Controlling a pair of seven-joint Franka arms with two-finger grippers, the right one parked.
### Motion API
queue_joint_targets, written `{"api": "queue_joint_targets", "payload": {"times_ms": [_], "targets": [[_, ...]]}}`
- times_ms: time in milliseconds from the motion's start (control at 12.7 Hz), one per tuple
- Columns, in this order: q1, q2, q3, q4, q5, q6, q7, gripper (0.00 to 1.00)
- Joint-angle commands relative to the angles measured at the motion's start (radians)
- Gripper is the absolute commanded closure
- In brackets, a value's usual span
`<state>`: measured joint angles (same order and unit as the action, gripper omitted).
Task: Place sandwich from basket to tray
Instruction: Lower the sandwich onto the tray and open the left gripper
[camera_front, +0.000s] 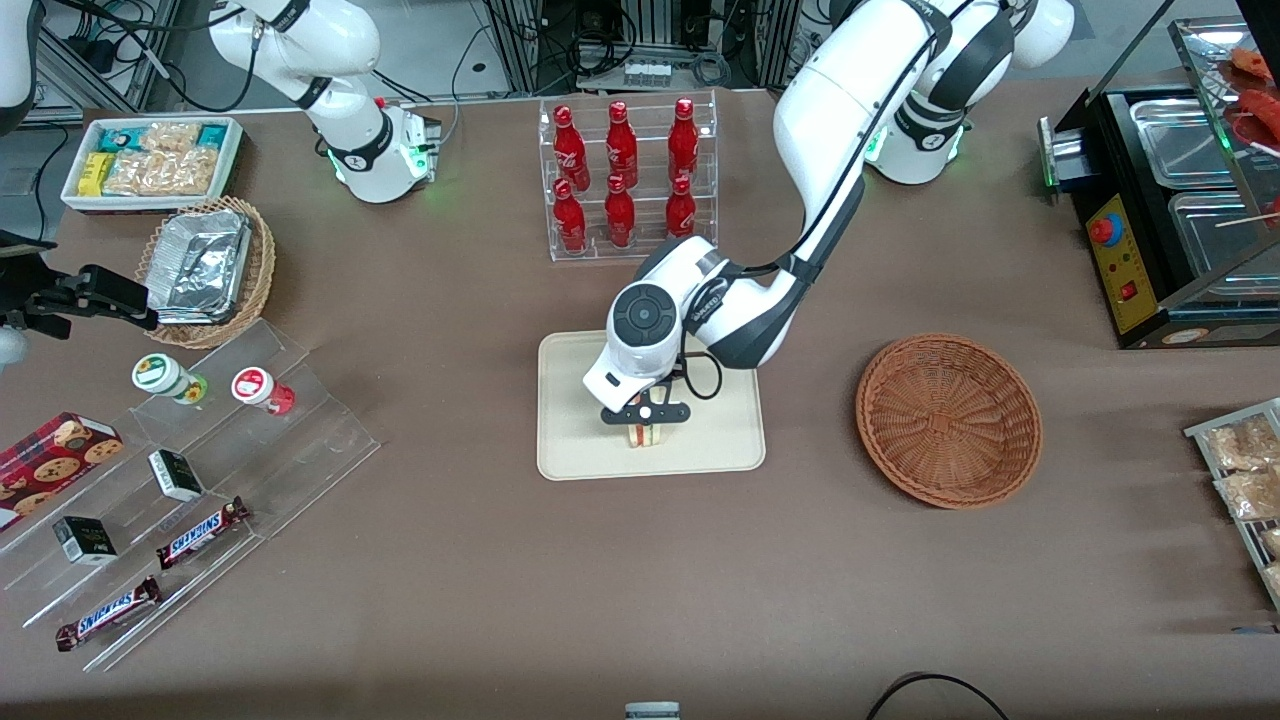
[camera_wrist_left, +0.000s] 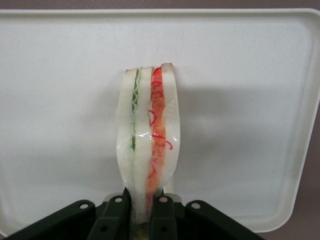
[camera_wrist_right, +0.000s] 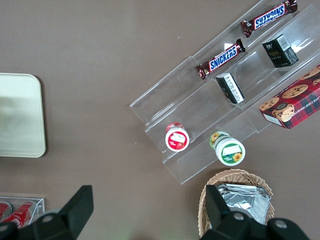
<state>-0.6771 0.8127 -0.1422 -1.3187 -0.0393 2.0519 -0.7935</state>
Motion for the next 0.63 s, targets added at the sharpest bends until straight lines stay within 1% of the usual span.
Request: {"api": "queue_joint_targets", "payload": {"times_ms": [0,157,236,314,393,550], "targets": [[-0.012,0.008,0.009,0.016,-0.004,0.005,-0.036,1.00],[-0.012,0.008,0.009,0.016,-0.002,0.004,-0.038,1.00],[-0.012,0.008,0.009,0.016,-0.001,0.005,-0.038,0.98],[-0.012,0.008,0.009,0.016,-0.001,0.005,-0.038,0.67],[-0.012,0.008,0.009,0.016,0.001,0.005,-0.035,0.01],[-0.012,0.006,0.009,0.016,0.018,0.005,-0.038,0.00]]}}
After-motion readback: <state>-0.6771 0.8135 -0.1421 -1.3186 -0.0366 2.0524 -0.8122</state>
